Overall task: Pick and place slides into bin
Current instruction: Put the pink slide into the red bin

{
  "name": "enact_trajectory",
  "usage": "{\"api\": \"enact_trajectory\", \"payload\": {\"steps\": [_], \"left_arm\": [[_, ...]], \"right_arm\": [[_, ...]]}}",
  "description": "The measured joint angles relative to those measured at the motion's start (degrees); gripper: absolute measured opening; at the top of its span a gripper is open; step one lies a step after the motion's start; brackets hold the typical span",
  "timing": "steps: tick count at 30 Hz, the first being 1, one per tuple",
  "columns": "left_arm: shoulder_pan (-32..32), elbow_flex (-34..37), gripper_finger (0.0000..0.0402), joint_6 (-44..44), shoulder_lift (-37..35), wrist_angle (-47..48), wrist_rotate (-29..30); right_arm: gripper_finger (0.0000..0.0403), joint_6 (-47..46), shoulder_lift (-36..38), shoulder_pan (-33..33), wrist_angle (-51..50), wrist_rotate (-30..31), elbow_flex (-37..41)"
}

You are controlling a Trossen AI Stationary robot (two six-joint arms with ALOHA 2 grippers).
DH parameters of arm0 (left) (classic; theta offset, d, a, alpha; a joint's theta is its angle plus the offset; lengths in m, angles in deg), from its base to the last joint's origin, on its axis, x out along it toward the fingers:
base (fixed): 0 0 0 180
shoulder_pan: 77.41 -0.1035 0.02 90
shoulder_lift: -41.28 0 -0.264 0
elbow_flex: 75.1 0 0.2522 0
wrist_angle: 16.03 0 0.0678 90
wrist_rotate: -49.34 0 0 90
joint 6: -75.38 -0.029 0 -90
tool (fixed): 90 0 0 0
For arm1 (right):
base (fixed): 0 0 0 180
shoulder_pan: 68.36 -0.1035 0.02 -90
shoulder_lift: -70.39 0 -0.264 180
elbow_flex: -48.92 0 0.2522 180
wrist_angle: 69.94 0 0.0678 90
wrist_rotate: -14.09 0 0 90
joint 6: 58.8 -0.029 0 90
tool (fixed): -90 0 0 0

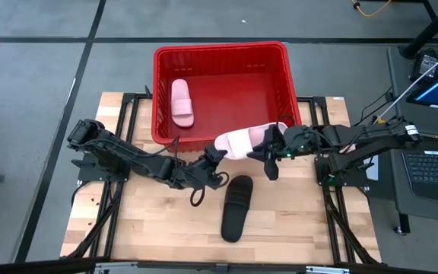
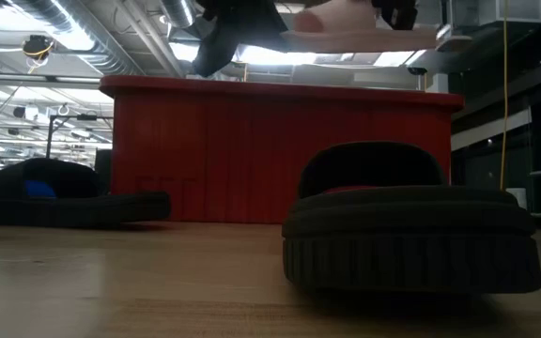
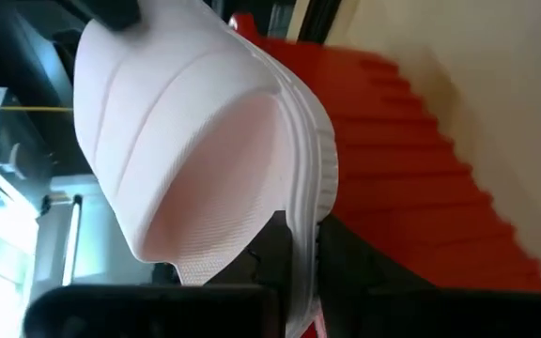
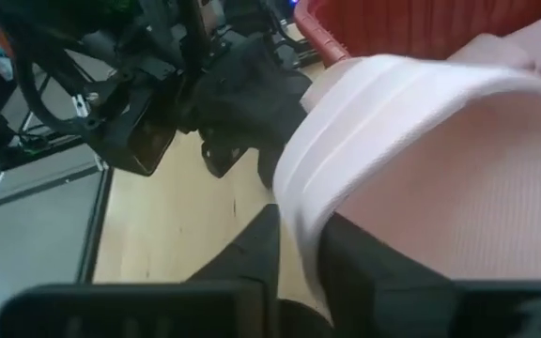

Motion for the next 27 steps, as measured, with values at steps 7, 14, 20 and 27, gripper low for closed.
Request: {"api": "enact_trajectory", "payload": {"steps": [7,14,20,27], "left_arm": [[0.00,0.11,0.0027,-0.86,-0.72,0.23,2.37],[0.88,0.15,0.0026,-1.62,-2.91,0.18,3.98],[1.58,0.13,0.0026,-1.37,-4.89,-0.05,9.51],[-1.11,0.09,0.0025,2.34,-6.82,-0.60,8.39]], "right_arm": [[0.0126,5.72,0.07,-0.02,0.06,-0.24,-0.02],[0.0143,10.31,1.92,0.94,0.14,-0.22,-0.04],[0.0144,14.10,6.93,3.92,-0.19,-0.48,-0.07],[0.0133,18.23,10.30,6.25,-3.02,0.08,-0.09]]}}
